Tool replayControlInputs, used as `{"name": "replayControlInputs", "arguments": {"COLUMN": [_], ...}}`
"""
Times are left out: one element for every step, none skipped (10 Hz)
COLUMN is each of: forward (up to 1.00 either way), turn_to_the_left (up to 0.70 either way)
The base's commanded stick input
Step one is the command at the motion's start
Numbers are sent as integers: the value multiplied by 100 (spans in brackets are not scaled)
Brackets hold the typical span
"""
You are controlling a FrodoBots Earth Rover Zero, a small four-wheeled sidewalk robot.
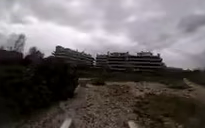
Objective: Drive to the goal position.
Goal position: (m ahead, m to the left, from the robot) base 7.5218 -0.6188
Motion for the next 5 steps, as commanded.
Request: {"name": "replayControlInputs", "arguments": {"forward": [70,70,70,70,70], "turn_to_the_left": [0,0,0,0,0]}}
